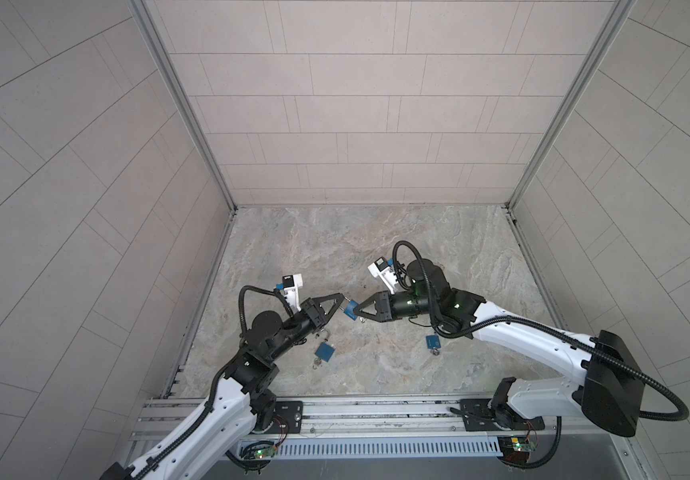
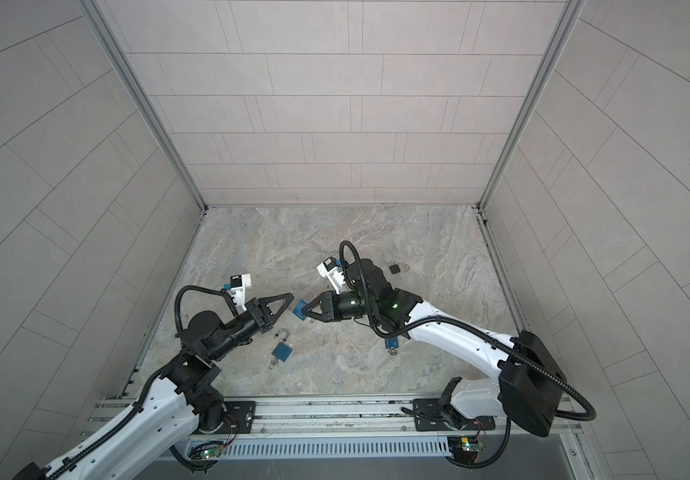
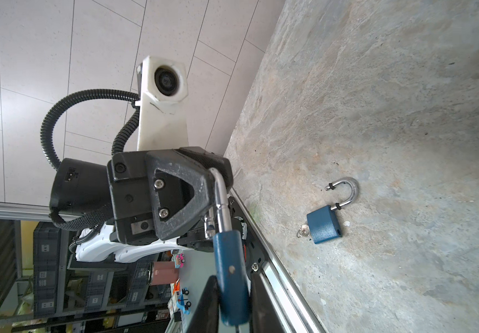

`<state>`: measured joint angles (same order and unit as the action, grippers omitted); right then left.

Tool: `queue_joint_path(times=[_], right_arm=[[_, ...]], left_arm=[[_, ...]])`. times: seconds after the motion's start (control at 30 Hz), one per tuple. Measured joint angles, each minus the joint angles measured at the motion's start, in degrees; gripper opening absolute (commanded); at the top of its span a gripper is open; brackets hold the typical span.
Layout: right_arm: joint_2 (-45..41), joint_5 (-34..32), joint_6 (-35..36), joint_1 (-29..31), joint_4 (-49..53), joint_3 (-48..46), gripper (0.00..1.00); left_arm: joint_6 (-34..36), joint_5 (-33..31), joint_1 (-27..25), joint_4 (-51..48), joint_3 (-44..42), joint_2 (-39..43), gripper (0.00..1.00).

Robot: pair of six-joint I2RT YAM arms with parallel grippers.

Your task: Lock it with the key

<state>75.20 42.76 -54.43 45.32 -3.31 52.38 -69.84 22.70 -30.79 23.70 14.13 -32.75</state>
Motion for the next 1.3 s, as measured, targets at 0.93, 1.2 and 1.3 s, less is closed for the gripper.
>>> queue_joint_path(times=[0.93,1.2,1.3], right_arm=[[-2.0,7.6,-4.2,-10.3,2.4,-0.2,0.0],[-7.6,7.4,-3.7,-16.4,5.1,-5.2,0.0],[-10.5,7.8,-3.7,-18.9,5.8,-7.7,0.0]], left_arm=[[2.8,8.0,0.2,26.4,4.4,-26.6,0.0],[1.5,6.9,-5.1,36.7,9.9,-42.4,0.0],[1.2,6.5,-7.1,38.8,12.0,-46.8,0.0]])
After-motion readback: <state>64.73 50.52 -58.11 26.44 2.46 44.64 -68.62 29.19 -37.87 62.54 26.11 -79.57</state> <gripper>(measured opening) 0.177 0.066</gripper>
